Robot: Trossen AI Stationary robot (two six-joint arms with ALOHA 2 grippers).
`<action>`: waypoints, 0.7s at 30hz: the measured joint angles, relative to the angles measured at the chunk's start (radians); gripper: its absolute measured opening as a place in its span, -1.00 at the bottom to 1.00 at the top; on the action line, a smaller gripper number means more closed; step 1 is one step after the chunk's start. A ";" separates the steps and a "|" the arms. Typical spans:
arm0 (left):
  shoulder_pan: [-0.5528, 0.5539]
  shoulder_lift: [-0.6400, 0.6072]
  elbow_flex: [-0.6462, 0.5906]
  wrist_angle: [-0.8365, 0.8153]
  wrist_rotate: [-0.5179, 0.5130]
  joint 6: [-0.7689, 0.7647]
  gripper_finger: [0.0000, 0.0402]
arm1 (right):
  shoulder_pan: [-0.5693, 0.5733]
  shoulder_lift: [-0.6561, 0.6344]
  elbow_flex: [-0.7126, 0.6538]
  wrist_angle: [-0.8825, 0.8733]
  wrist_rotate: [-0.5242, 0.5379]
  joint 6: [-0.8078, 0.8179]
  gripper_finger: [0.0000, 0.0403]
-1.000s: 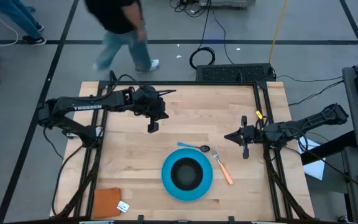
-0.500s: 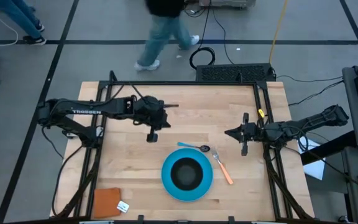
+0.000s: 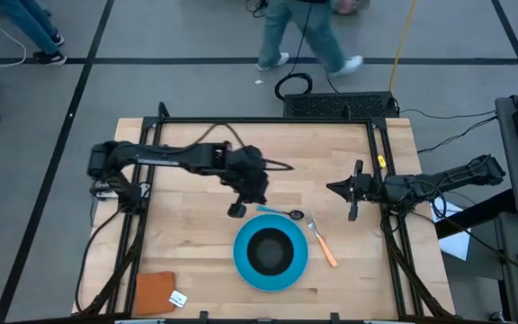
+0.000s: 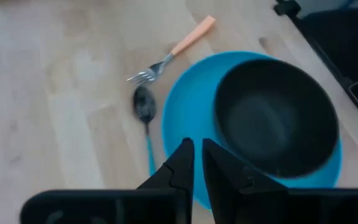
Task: Set table place
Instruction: Put the pink fork on the right side of the plate on the table
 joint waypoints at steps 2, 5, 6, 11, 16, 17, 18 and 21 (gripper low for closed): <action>-0.005 0.046 0.055 -0.012 0.004 0.010 -0.88 | 0.000 0.000 0.000 -0.028 0.000 0.000 -1.00; -0.005 0.068 0.109 -0.023 0.001 0.028 -0.92 | 0.000 0.000 0.000 -0.048 0.000 -0.002 -1.00; -0.005 0.066 0.118 -0.020 -0.005 0.038 -0.93 | 0.000 0.000 0.000 -0.051 0.000 -0.003 -1.00; 0.001 -0.017 0.122 -0.012 -0.076 0.057 -0.98 | 0.000 0.000 0.000 -0.053 0.001 -0.051 -1.00; 0.030 -0.164 0.035 0.016 -0.110 0.083 -0.99 | 0.000 -0.006 0.051 -0.110 0.002 -0.065 -1.00; 0.035 -0.197 -0.001 0.030 -0.120 0.077 -0.99 | 0.000 -0.006 0.072 -0.145 0.002 -0.057 -1.00; 0.041 -0.230 -0.038 0.057 -0.125 0.072 -0.99 | 0.000 -0.008 0.098 -0.186 0.002 -0.051 -1.00; 0.057 -0.329 -0.163 0.143 -0.130 0.069 -0.99 | 0.006 -0.013 0.160 -0.299 0.004 -0.034 -1.00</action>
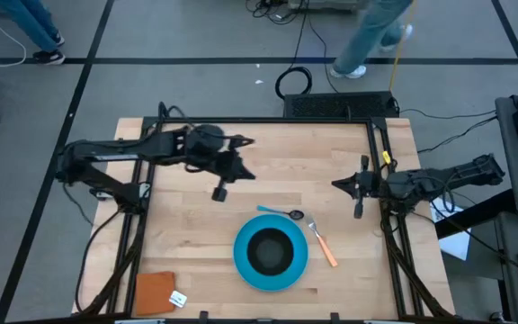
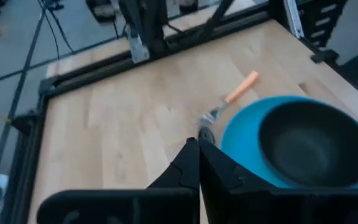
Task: Set table place
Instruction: Put the pink fork on the right side of the plate on the table
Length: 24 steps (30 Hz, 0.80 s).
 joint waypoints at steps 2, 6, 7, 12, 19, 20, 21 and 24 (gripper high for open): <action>0.012 -0.050 -0.084 0.063 -0.009 -0.022 -0.99 | 0.006 0.002 0.038 -0.057 0.000 0.016 -1.00; 0.029 -0.146 -0.251 0.196 -0.017 -0.073 -0.98 | 0.029 0.007 0.124 -0.198 0.010 0.103 -1.00; 0.029 -0.167 -0.290 0.238 -0.017 -0.079 -0.97 | 0.039 0.011 0.143 -0.241 0.026 0.142 -1.00; 0.033 -0.243 -0.444 0.334 -0.019 -0.085 -0.97 | 0.091 0.059 0.242 -0.515 0.052 0.406 -1.00; 0.033 -0.297 -0.536 0.416 -0.089 -0.121 -0.95 | 0.185 0.221 0.261 -0.639 -0.073 0.748 -1.00; 0.033 -0.303 -0.546 0.422 -0.092 -0.122 -0.93 | 0.200 0.255 0.261 -0.650 -0.095 0.799 -1.00; 0.033 -0.310 -0.555 0.427 -0.093 -0.122 -0.91 | 0.217 0.285 0.261 -0.651 -0.117 0.847 -1.00; 0.033 -0.312 -0.564 0.447 -0.104 -0.104 -0.88 | 0.266 0.373 0.261 -0.653 -0.203 0.970 -1.00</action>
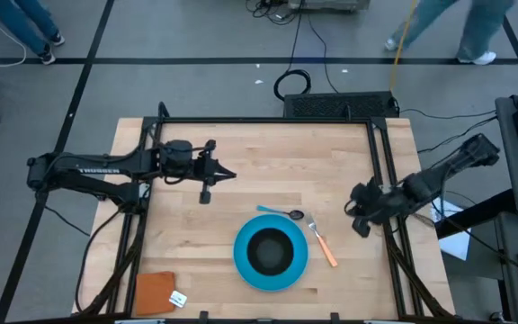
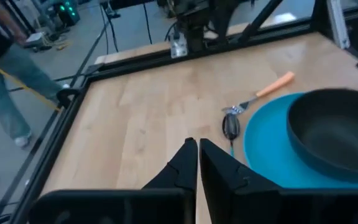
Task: Set table place
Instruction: Put the pink fork on the right side of the plate on the table
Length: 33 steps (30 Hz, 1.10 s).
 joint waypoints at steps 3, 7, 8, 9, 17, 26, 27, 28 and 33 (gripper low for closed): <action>0.000 0.001 -0.001 -0.006 -0.031 0.008 -0.88 | 0.055 0.075 0.000 0.030 -0.033 0.116 -1.00; 0.010 0.000 -0.001 -0.006 -0.049 0.069 -0.87 | 0.123 0.145 0.000 0.118 -0.037 0.203 -1.00; 0.016 -0.006 -0.001 -0.003 -0.049 0.070 -0.87 | 0.136 0.159 0.000 0.144 -0.031 0.218 -1.00; 0.025 -0.012 -0.001 -0.003 -0.050 0.069 -0.87 | 0.147 0.175 0.000 0.173 -0.018 0.232 -1.00; 0.048 -0.011 -0.001 0.001 -0.008 0.081 -0.87 | 0.170 0.327 0.000 0.370 -0.037 0.322 -1.00; 0.048 -0.010 -0.001 -0.012 -0.005 0.114 -0.87 | 0.138 0.454 0.000 0.428 -0.116 0.463 -0.93; 0.048 -0.010 -0.001 -0.014 -0.005 0.123 -0.87 | 0.128 0.462 0.000 0.428 -0.136 0.473 -0.88; 0.048 -0.010 -0.001 -0.018 -0.005 0.130 -0.87 | 0.116 0.469 0.000 0.429 -0.148 0.480 -0.83; 0.048 -0.010 -0.001 -0.036 -0.005 0.162 -0.87 | 0.063 0.479 0.000 0.467 -0.170 0.480 -0.50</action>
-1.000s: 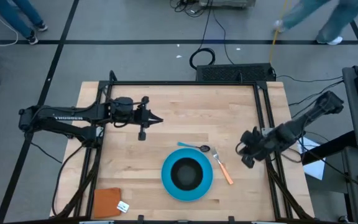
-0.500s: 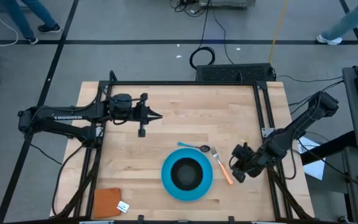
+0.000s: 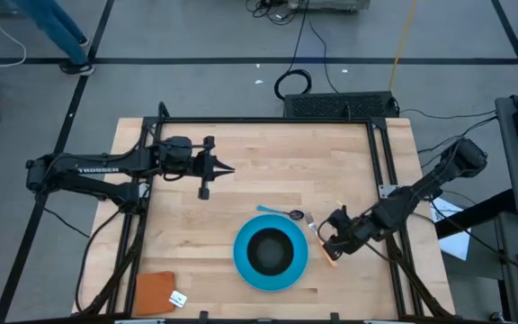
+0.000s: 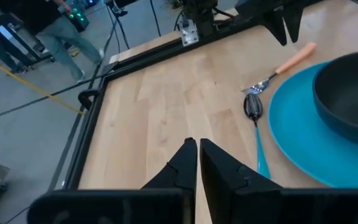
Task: Set table place
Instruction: Put the pink fork on the right side of the plate on the table
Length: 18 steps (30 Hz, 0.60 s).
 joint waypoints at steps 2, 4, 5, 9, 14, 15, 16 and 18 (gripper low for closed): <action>0.000 0.000 0.000 -0.012 0.000 0.014 -0.87 | -0.021 0.000 0.000 0.017 -0.017 -0.006 -0.39; 0.000 0.000 0.000 -0.021 0.000 0.023 -0.87 | -0.039 0.000 0.000 0.019 -0.031 -0.007 -0.31; 0.000 0.000 0.000 -0.022 0.000 0.023 -0.87 | -0.047 0.003 0.000 0.018 -0.045 -0.009 -0.29; 0.000 0.000 0.000 -0.028 0.000 0.022 -0.87 | -0.071 0.026 0.000 0.015 -0.052 -0.030 -0.29; 0.000 0.000 0.000 -0.035 0.000 0.026 -0.87 | -0.093 0.092 0.000 0.027 -0.102 -0.056 -0.35; 0.000 0.000 0.000 -0.035 0.000 0.026 -0.87 | -0.096 0.104 0.000 0.040 -0.107 -0.061 -0.36; 0.000 0.000 0.000 -0.035 0.000 0.026 -0.87 | -0.098 0.117 0.000 0.049 -0.120 -0.063 -0.36; 0.000 0.000 0.000 -0.036 0.000 0.026 -0.87 | -0.102 0.136 0.000 0.058 -0.130 -0.066 -0.36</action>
